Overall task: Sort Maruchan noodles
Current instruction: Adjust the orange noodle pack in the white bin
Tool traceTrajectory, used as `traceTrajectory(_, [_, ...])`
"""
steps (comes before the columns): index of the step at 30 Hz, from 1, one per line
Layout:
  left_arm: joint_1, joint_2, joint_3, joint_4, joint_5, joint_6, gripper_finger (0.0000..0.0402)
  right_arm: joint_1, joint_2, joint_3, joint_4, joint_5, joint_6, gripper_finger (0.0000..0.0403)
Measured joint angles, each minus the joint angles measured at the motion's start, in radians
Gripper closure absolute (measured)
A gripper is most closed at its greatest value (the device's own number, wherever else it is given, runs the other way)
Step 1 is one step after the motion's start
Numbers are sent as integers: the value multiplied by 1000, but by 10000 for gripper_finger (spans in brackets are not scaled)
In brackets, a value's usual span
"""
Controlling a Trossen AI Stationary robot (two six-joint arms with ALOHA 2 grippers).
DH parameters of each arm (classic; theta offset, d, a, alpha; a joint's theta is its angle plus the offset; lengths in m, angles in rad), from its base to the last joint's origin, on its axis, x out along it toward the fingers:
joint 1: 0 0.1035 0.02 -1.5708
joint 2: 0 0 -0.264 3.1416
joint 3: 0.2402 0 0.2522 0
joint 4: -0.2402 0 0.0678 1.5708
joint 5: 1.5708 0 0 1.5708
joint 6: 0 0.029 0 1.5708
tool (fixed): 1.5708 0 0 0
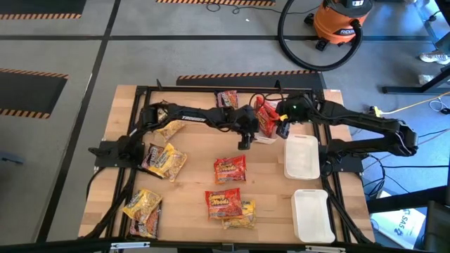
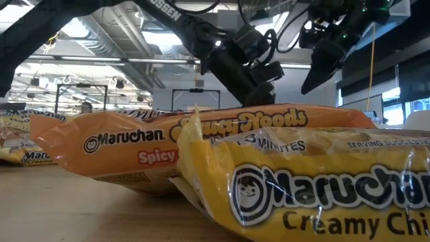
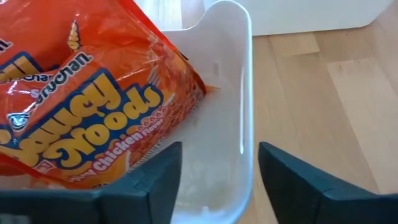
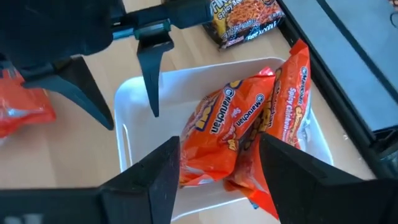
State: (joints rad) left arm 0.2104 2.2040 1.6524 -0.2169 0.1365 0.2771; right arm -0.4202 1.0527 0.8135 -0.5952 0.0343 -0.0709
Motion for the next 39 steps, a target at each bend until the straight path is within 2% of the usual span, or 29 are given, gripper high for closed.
traceTrajectory(8, [-1,1,-1,-12,6,22,286,0,19,0,5,0,93,205])
traceTrajectory(15, [-2,2,-2,-16,8,43,334,0,85,0,29,0,112,203])
traceTrajectory(18, [-2,2,-2,-17,8,47,356,0,109,0,49,2,116,186])
traceTrajectory(22, [-2,2,-2,-21,12,46,389,0,111,22,60,64,89,144])
traceTrajectory(26, [-2,2,-2,-30,20,50,394,-1,110,77,45,101,54,117])
traceTrajectory(31, [-6,-3,-2,-61,55,66,397,-15,110,104,39,101,13,119])
traceTrajectory(39, [-31,-23,-2,-156,49,133,398,-123,143,105,10,-25,17,134])
